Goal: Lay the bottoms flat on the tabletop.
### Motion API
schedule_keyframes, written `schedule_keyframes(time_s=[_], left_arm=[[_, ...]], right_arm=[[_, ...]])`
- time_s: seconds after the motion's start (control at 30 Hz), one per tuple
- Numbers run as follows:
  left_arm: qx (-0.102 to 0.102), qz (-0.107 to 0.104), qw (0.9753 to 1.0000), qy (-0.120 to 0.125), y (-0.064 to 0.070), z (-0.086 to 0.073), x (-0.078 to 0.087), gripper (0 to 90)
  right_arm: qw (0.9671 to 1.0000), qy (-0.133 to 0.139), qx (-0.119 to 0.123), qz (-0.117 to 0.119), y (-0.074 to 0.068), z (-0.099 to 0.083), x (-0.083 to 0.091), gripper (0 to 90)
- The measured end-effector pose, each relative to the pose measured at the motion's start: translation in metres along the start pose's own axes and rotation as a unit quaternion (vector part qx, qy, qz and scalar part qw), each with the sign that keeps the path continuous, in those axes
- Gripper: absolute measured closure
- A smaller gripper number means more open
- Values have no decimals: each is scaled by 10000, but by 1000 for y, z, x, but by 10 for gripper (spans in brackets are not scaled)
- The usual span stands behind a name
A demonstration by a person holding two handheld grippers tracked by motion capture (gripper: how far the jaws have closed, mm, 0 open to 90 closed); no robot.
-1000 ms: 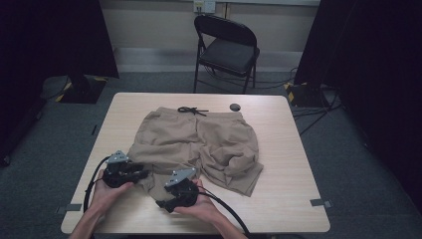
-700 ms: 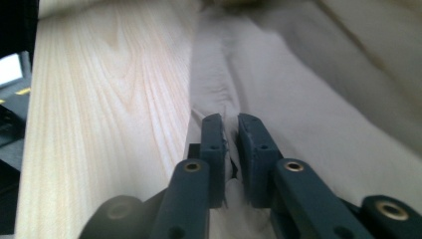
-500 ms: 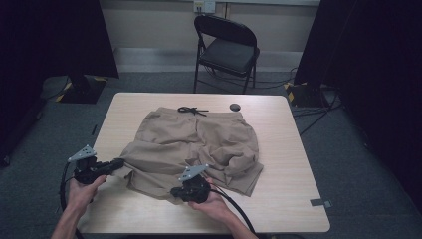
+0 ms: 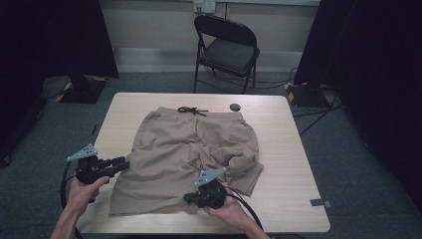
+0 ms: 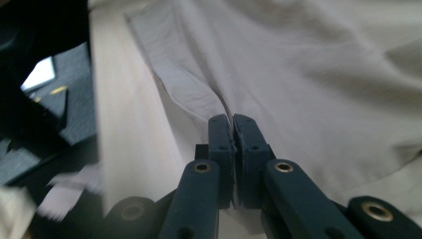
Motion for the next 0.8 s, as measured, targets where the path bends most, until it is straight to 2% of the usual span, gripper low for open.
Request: schedule_keyframes(time_s=[0.1, 0.13, 0.17, 0.2, 0.23, 0.3, 0.33, 0.37, 0.4, 0.47, 0.5, 0.53, 0.57, 0.7, 0.8], left_arm=[[-52, 26, 9998, -200, 2, -7, -8, 610], [-52, 26, 9998, -200, 2, -7, -8, 614], [-54, 20, 9997, -255, 3, -10, -11, 620], [-91, 11, 9994, -343, 4, -13, -15, 627], [-114, 81, 9988, -463, 4, -18, -20, 638], [-119, 61, 9978, -650, 3, -27, -26, 653], [-168, 102, 9969, -757, 2, -32, -29, 658], [-168, 102, 9969, -757, 2, -32, -29, 663], [-204, 88, 9958, -892, 3, -40, -32, 666], [-227, 87, 9953, -937, 3, -43, -33, 666], [-332, 117, 9926, -1159, 5, -53, -33, 665], [-332, 117, 9926, -1159, 5, -53, -33, 659], [-310, 108, 9930, -1137, 8, -55, -30, 659], [-238, 105, 9934, -1119, 9, -59, -20, 656], [-333, 33, 9924, -1187, 16, -65, -8, 629]], right_arm=[[9999, -107, 57, 112, -13, -11, 4, 872], [9998, -140, 63, 140, -16, -14, 5, 866], [9997, -138, 73, 181, -19, -15, 4, 832], [9997, -129, 83, 188, -20, -15, 4, 757], [9997, -105, 58, 191, -20, -12, 3, 697], [9998, -1, 26, 192, -17, -5, 1, 601], [9999, 58, 5, 153, -13, 0, -1, 595], [9999, 58, 5, 153, -13, 0, -1, 595], [9998, 167, -20, 47, -4, 11, -8, 591], [9998, 184, -19, -38, 2, 17, -17, 590], [9998, 166, -4, -98, 6, 19, -23, 588], [9998, 166, -4, -98, 6, 19, -23, 588], [9998, 88, 27, -169, 11, 21, -38, 585], [9997, -29, 62, -231, 13, 22, -57, 585], [9994, -115, 130, -284, 13, 21, -67, 584]])
Point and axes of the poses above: each handheld gripper's, and its own axes: x roughly backward along the jaws, z roughly out of its top, y roughly to its right, the point moved 10 cm from there along -x, roughly forward along the jaws, and after that the axes turned 9 degrees about y, right-handed, at the moved point
